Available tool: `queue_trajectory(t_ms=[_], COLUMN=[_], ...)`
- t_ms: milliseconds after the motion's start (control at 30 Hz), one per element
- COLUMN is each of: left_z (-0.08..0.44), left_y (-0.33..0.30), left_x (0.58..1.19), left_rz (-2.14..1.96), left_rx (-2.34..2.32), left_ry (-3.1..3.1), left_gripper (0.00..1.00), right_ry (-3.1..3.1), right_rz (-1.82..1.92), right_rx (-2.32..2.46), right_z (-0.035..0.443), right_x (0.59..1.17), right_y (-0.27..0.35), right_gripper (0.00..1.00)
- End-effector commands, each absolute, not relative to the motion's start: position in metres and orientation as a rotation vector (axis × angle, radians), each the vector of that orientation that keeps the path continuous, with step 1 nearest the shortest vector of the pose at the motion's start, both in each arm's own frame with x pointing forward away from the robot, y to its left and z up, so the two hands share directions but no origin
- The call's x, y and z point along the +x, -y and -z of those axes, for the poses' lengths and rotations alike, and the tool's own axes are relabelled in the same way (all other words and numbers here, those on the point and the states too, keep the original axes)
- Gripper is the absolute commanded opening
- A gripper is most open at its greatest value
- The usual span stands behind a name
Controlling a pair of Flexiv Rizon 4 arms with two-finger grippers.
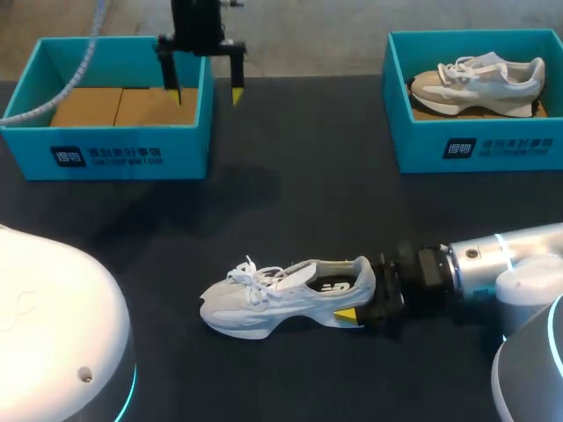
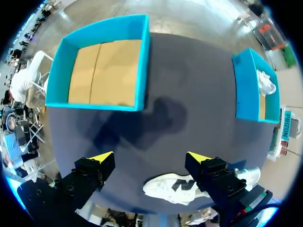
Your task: Take the shoe out of the shoebox, open the shoe tongue, remove and reinsert the insole, then place the shoe into the shoebox
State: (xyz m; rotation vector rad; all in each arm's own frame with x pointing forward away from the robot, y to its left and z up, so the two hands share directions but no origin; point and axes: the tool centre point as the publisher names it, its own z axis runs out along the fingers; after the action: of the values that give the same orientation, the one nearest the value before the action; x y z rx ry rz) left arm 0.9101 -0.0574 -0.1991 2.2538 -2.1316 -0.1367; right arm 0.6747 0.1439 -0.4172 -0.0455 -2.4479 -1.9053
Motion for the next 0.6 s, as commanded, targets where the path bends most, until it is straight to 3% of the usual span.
queue_trajectory(t_ms=[33,467,600], left_z=[0.204,0.204,0.203], left_y=[0.067,0.067,0.095], left_x=[0.912,0.912,0.877], left_rz=[0.162,0.162,0.104], left_rx=[2.251,2.251,2.139], left_ry=[2.155,2.155,2.23], left_gripper=[1.0,1.0,1.0], right_ry=[2.452,2.452,2.452], right_rz=[1.901,1.901,1.901], right_rx=[-0.047,-0.047,-0.047], right_z=[0.419,0.419,0.419], right_x=[0.676,0.676,0.676], right_y=[-0.145,-0.145,-0.145], right_gripper=[0.0,0.0,0.0])
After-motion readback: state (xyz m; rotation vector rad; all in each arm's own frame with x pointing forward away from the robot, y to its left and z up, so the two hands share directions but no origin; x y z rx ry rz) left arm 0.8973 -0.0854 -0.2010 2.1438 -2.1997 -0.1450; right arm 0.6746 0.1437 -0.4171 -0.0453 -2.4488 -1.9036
